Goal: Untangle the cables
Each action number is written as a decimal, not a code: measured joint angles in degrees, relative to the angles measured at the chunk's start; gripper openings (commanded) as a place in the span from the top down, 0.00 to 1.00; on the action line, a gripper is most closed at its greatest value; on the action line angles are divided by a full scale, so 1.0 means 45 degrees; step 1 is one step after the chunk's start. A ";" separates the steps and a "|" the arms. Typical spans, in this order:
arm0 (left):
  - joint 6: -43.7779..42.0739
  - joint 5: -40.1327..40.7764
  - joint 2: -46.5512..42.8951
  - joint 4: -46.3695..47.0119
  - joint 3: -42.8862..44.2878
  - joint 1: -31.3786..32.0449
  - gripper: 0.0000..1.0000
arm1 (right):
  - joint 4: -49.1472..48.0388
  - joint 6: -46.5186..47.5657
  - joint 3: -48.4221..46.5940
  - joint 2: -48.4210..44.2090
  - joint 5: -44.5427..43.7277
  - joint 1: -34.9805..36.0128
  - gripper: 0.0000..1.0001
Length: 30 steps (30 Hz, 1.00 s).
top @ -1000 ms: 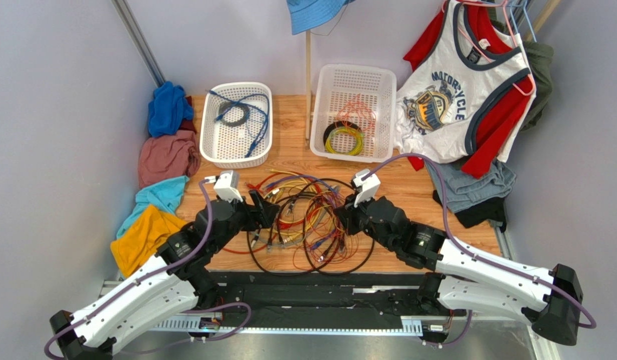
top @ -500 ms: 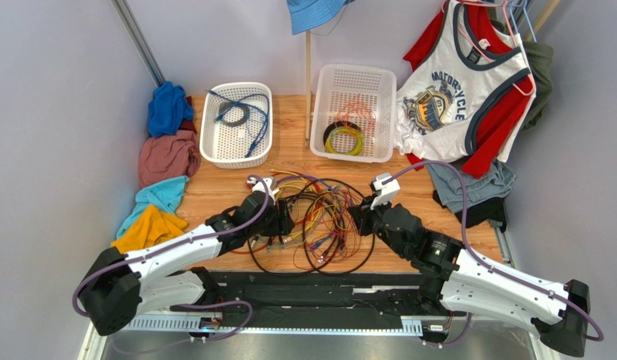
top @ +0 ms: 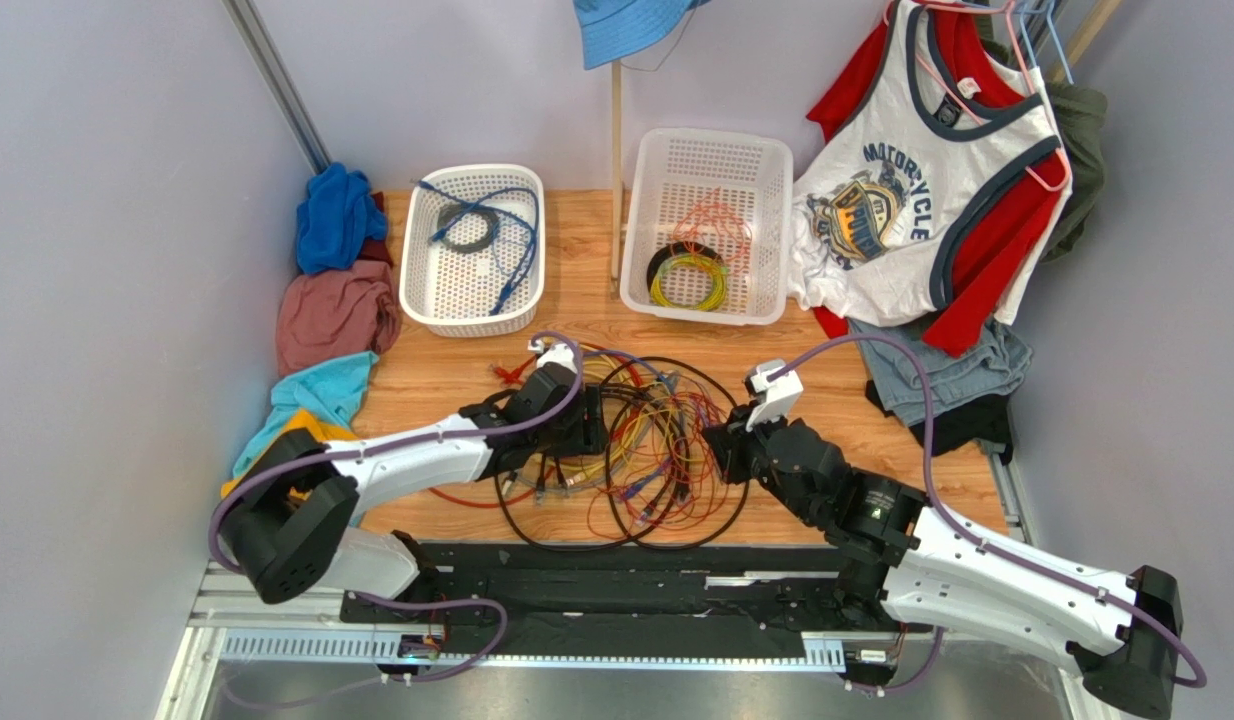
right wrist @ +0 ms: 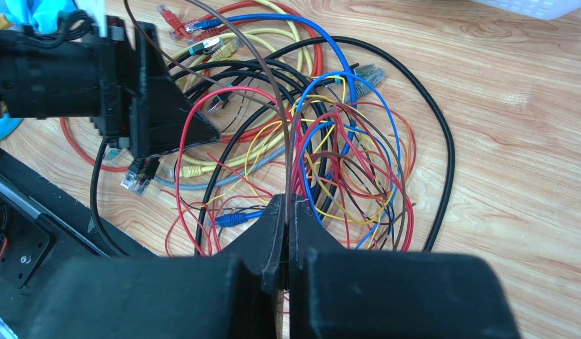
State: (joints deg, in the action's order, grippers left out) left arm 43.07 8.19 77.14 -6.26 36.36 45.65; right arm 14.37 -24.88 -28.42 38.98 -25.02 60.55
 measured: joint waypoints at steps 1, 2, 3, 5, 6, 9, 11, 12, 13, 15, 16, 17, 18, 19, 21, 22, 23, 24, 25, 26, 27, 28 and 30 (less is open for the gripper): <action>-0.0029 0.0000 0.0257 0.0073 0.0121 0.0000 0.31 | 0.0000 0.0000 0.0000 -0.0010 0.0000 0.0000 1.00; -0.0049 0.0000 0.0510 0.0136 0.0209 0.0000 0.31 | 0.0000 -0.0005 0.0000 -0.0019 0.0000 0.0000 1.00; -0.0083 0.0000 0.0714 0.0189 0.0267 0.0000 0.31 | 0.0000 -0.0010 0.0000 -0.0029 0.0000 0.0000 1.00; -0.0131 -0.0005 0.1175 0.0253 0.0379 0.0000 0.32 | 0.0058 -0.0034 0.0000 -0.0107 0.0000 0.0000 1.00; -0.0136 -0.0010 0.1321 0.0316 0.0384 0.0000 0.33 | 0.0112 -0.0039 0.0000 -0.0185 0.0000 0.0000 1.00; -0.0141 -0.0044 0.1457 0.0432 0.0384 0.0000 0.35 | 0.0384 -0.0078 0.0000 -0.0617 -0.0010 0.0000 1.00; -0.0141 -0.0063 0.1457 0.0495 0.0350 0.0000 0.39 | 0.0622 -0.0126 -0.0005 -0.1005 -0.0005 0.0000 1.00; -0.0141 -0.0068 0.1457 0.0544 0.0316 0.0000 0.42 | 0.0743 -0.0146 -0.0005 -0.1195 0.0000 0.0000 1.00; -0.0141 -0.0068 0.1457 0.0607 0.0267 0.0000 0.45 | 0.0869 -0.0180 -0.0005 -0.1418 -0.0005 0.0000 1.00; -0.0136 -0.0092 0.1447 0.0792 0.0131 0.0000 0.49 | 0.1107 -0.0223 -0.0034 -0.1821 -0.0005 0.0000 1.00; -0.0117 -0.0117 0.1447 0.0899 0.0087 0.0000 0.49 | 0.1205 -0.0238 -0.0053 -0.1967 -0.0005 0.0000 1.00; -0.0131 -0.0146 0.1447 0.0976 0.0063 0.0000 0.46 | 0.1394 -0.0277 -0.0117 -0.2132 -0.0010 0.0000 1.00; -0.0131 -0.0170 0.1447 0.1044 0.0029 0.0005 0.43 | 0.1433 -0.0287 -0.0151 -0.2239 -0.0015 0.0000 1.00; -0.0131 -0.0189 0.1447 0.1098 -0.0010 0.0000 0.39 | 0.1515 -0.0321 -0.0219 -0.2365 -0.0019 0.0000 1.00; -0.0121 -0.0214 0.1443 0.1224 -0.0102 0.0000 0.31 | 0.1622 -0.0350 -0.0306 -0.2540 -0.0019 0.0000 1.00; -0.0107 -0.0228 0.1404 0.1277 -0.0107 0.0000 0.29 | 0.1671 -0.0374 -0.0335 -0.2603 -0.0019 0.0000 1.00; -0.0131 -0.0228 0.1365 0.1277 -0.0112 0.0000 0.27 | 0.1734 -0.0393 -0.0359 -0.2652 -0.0015 0.0000 1.00; -0.0146 -0.0243 0.1326 0.1316 -0.0151 0.0005 0.26 | 0.1763 -0.0418 -0.0369 -0.2681 -0.0015 0.0000 1.00; -0.0155 -0.0253 0.1268 0.1336 -0.0199 0.0005 0.25 | 0.1802 -0.0423 -0.0369 -0.2701 -0.0010 0.0000 1.00; -0.0185 -0.0243 0.1161 0.1375 -0.0282 0.0000 0.25 | 0.1870 -0.0432 -0.0369 -0.2701 -0.0010 0.0000 1.00; -0.0189 -0.0233 0.1064 0.1370 -0.0369 0.0000 0.25 | 0.1943 -0.0447 -0.0369 -0.2701 -0.0010 0.0000 1.00; -0.0214 -0.0223 0.1010 0.1360 -0.0408 0.0000 0.26 | 0.1996 -0.0476 -0.0369 -0.2701 -0.0010 0.0000 1.00; -0.0243 -0.0180 0.0986 0.1341 -0.0427 0.0000 0.31 | 0.2006 -0.0525 -0.0369 -0.2701 -0.0005 0.0000 1.00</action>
State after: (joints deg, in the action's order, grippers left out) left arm 41.98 7.38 81.58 -0.23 34.44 45.65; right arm 23.40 -27.24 -30.09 26.83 -25.04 60.55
